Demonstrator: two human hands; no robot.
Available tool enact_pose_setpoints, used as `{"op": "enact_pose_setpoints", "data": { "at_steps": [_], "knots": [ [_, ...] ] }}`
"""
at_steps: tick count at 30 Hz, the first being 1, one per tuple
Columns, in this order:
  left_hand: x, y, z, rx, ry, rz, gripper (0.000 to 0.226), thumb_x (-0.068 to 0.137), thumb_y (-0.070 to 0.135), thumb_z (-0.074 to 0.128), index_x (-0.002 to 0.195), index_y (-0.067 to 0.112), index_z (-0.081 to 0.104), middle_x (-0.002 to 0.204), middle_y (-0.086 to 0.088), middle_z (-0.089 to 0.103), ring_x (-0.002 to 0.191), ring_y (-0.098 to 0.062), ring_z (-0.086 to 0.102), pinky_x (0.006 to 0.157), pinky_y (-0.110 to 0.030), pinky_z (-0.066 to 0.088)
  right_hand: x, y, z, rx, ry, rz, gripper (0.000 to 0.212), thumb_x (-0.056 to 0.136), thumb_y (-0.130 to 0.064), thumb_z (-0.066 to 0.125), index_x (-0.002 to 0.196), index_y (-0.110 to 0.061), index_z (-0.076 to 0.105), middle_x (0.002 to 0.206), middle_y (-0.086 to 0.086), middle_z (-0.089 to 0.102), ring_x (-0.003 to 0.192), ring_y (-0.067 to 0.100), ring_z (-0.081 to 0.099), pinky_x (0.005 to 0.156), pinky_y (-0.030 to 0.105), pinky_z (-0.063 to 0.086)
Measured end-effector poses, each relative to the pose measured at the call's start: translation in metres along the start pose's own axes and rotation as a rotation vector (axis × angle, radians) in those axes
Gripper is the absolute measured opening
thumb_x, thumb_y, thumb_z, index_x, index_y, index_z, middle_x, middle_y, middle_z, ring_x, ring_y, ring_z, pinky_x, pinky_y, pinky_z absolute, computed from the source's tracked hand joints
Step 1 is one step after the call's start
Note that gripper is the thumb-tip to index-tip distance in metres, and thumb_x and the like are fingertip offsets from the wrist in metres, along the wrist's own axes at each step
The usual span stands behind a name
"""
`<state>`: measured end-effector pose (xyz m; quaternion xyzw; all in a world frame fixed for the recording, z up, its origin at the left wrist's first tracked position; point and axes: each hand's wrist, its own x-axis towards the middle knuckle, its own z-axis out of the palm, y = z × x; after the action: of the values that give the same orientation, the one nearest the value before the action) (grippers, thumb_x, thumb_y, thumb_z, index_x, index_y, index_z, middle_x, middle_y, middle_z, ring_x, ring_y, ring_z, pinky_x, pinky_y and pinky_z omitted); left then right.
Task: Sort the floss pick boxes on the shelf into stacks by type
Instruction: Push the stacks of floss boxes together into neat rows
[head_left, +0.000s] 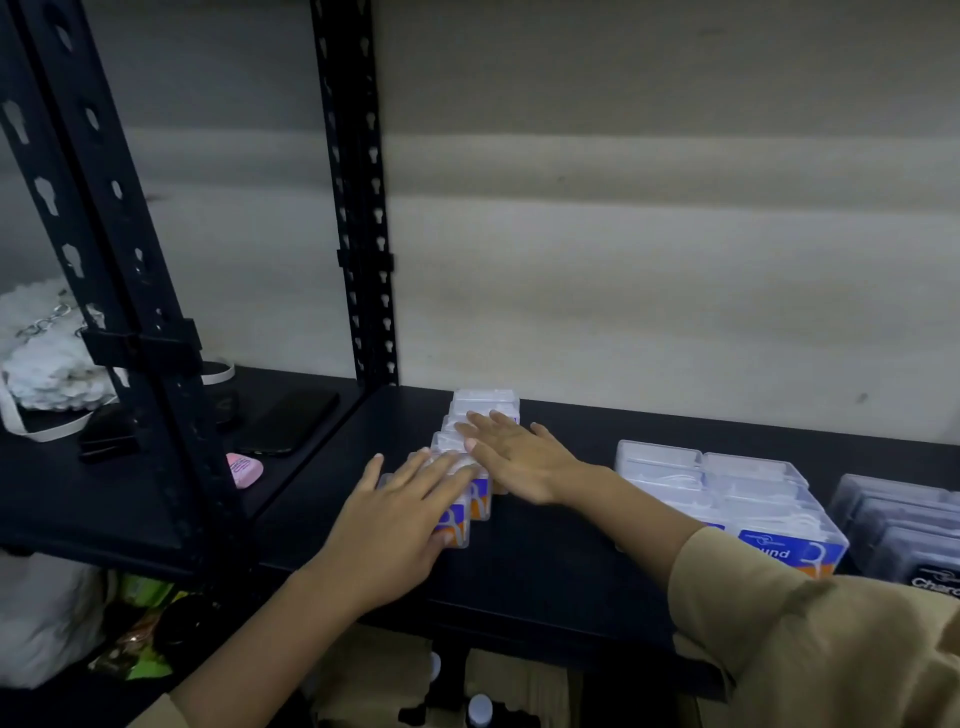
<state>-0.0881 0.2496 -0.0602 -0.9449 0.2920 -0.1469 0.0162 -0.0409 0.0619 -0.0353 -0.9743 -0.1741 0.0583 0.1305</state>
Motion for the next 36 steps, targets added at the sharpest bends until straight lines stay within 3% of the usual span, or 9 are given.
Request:
{"op": "enact_pose_setpoints", "data": {
  "at_steps": [2, 5, 7, 12, 21, 27, 36],
  "knots": [
    [-0.007, -0.011, -0.004, 0.026, -0.037, -0.043, 0.081, 0.073, 0.043, 0.073, 0.142, 0.029, 0.034, 0.147, 0.004, 0.044, 0.133, -0.022, 0.045, 0.100, -0.053, 0.039, 0.000, 0.002, 0.000, -0.055, 0.018, -0.012, 0.051, 0.100, -0.045, 0.015, 0.149, -0.031, 0.010, 0.159, -0.007, 0.004, 0.147, 0.014, 0.000, 0.118, 0.049, 0.001],
    [-0.014, -0.030, -0.006, -0.060, -0.112, -0.125, 0.073, 0.092, 0.041, 0.051, 0.150, 0.033, 0.007, 0.159, 0.011, 0.005, 0.148, -0.015, 0.007, 0.118, -0.046, 0.011, 0.003, 0.004, -0.003, -0.154, 0.078, -0.006, 0.055, 0.098, -0.045, 0.030, 0.148, -0.027, 0.016, 0.159, 0.002, 0.012, 0.146, 0.021, 0.011, 0.118, 0.047, 0.007],
    [-0.014, -0.039, -0.008, -0.056, -0.144, -0.151, 0.071, 0.095, 0.041, 0.044, 0.149, 0.034, -0.001, 0.160, 0.011, -0.005, 0.148, -0.013, -0.004, 0.119, -0.042, 0.002, 0.005, 0.003, -0.004, -0.229, 0.099, 0.027, 0.064, 0.094, -0.048, 0.041, 0.148, -0.023, 0.017, 0.157, 0.006, 0.016, 0.144, 0.024, 0.017, 0.118, 0.045, 0.012],
    [-0.010, -0.045, -0.005, -0.096, -0.170, -0.185, 0.073, 0.094, 0.041, 0.047, 0.150, 0.033, 0.001, 0.160, 0.006, -0.007, 0.148, -0.015, -0.006, 0.119, -0.039, -0.001, 0.006, -0.002, -0.004, -0.312, 0.129, 0.045, 0.068, 0.090, -0.045, 0.051, 0.146, -0.017, 0.022, 0.153, 0.009, 0.026, 0.140, 0.026, 0.026, 0.116, 0.045, 0.022],
    [-0.001, -0.055, -0.003, -0.151, -0.169, -0.229, 0.075, 0.092, 0.037, 0.052, 0.150, 0.029, 0.005, 0.161, 0.003, -0.001, 0.148, -0.017, -0.003, 0.120, -0.041, 0.002, -0.009, -0.001, -0.007, -0.243, 0.101, 0.053, 0.064, 0.089, -0.034, 0.056, 0.145, -0.020, 0.026, 0.151, 0.004, 0.028, 0.138, 0.026, 0.029, 0.113, 0.056, 0.017],
    [0.014, -0.054, 0.000, -0.249, -0.159, -0.195, 0.073, 0.090, 0.034, 0.057, 0.148, 0.031, 0.013, 0.161, 0.004, 0.003, 0.148, -0.017, -0.001, 0.120, -0.042, 0.002, -0.023, -0.002, -0.009, -0.090, 0.066, 0.028, 0.066, 0.089, -0.030, 0.058, 0.146, -0.020, 0.026, 0.154, 0.001, 0.023, 0.132, 0.025, 0.039, 0.107, 0.041, 0.039],
    [0.024, -0.046, 0.004, -0.348, -0.123, -0.112, 0.072, 0.084, 0.034, 0.062, 0.143, 0.032, 0.022, 0.159, 0.008, 0.011, 0.148, -0.016, 0.001, 0.120, -0.039, 0.003, -0.048, -0.019, 0.000, -0.214, 0.090, 0.060, 0.067, 0.089, -0.042, 0.055, 0.144, -0.023, 0.023, 0.152, 0.003, 0.023, 0.127, 0.026, 0.040, 0.097, 0.040, 0.045]
  ]
}}
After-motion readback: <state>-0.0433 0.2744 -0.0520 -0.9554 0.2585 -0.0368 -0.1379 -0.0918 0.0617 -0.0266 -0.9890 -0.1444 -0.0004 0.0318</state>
